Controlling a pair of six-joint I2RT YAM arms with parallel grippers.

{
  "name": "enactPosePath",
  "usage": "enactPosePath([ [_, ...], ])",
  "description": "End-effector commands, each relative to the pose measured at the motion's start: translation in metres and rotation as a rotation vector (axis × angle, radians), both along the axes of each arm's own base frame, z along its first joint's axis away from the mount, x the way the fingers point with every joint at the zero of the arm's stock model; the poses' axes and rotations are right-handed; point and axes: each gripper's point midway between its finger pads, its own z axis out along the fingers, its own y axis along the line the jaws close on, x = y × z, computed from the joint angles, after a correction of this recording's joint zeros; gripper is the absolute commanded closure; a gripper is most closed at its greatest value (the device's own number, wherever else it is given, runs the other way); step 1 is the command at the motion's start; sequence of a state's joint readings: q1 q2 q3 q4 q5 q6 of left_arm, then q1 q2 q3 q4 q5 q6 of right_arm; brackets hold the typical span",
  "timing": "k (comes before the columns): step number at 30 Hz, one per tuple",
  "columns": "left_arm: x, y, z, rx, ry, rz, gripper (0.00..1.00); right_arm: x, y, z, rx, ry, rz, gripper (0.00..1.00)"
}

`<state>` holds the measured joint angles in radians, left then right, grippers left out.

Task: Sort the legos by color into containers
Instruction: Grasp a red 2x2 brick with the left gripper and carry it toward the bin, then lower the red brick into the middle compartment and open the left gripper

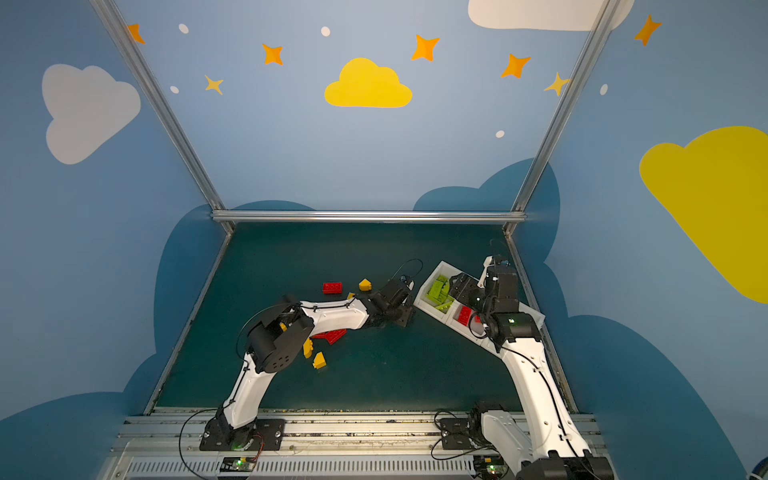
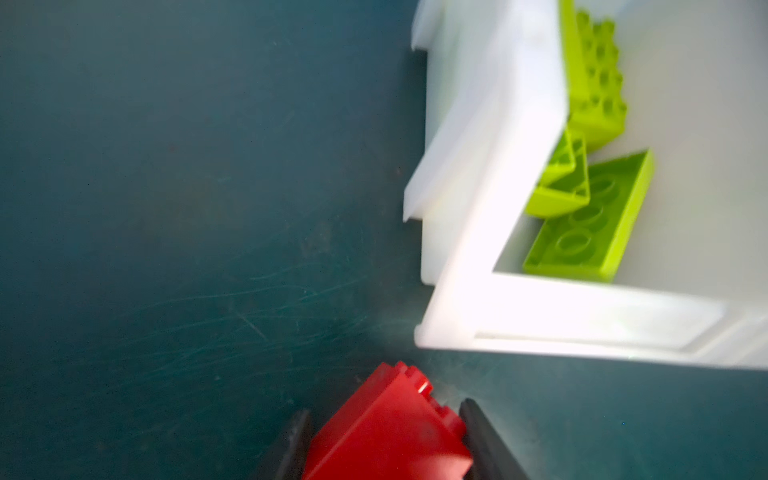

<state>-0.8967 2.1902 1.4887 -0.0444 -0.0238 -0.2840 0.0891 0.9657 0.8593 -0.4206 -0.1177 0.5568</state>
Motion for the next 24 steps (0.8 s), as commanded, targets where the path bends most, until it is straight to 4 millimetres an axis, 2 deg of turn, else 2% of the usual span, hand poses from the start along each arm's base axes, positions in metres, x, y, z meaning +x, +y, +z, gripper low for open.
enactPosePath([
  [1, -0.007, 0.004, -0.013, 0.032, 0.036, -0.021, 0.57, 0.001, 0.004, 0.005, -0.003, -0.026, 0.021, 0.21],
  [6, -0.015, 0.003, -0.001, 0.004, 0.033, -0.036, 0.61, 0.000, 0.006, 0.011, 0.006, -0.035, 0.030, 0.21],
  [12, -0.034, -0.012, 0.028, -0.045, 0.013, -0.085, 0.61, -0.006, 0.009, 0.028, 0.021, -0.060, 0.046, 0.21],
  [19, -0.060, -0.050, 0.068, -0.122, -0.018, -0.171, 0.61, -0.016, 0.017, 0.062, 0.050, -0.112, 0.075, 0.21],
  [24, -0.066, -0.075, 0.080, -0.160, -0.026, -0.210, 0.61, -0.021, 0.020, 0.078, 0.059, -0.145, 0.083, 0.21],
])
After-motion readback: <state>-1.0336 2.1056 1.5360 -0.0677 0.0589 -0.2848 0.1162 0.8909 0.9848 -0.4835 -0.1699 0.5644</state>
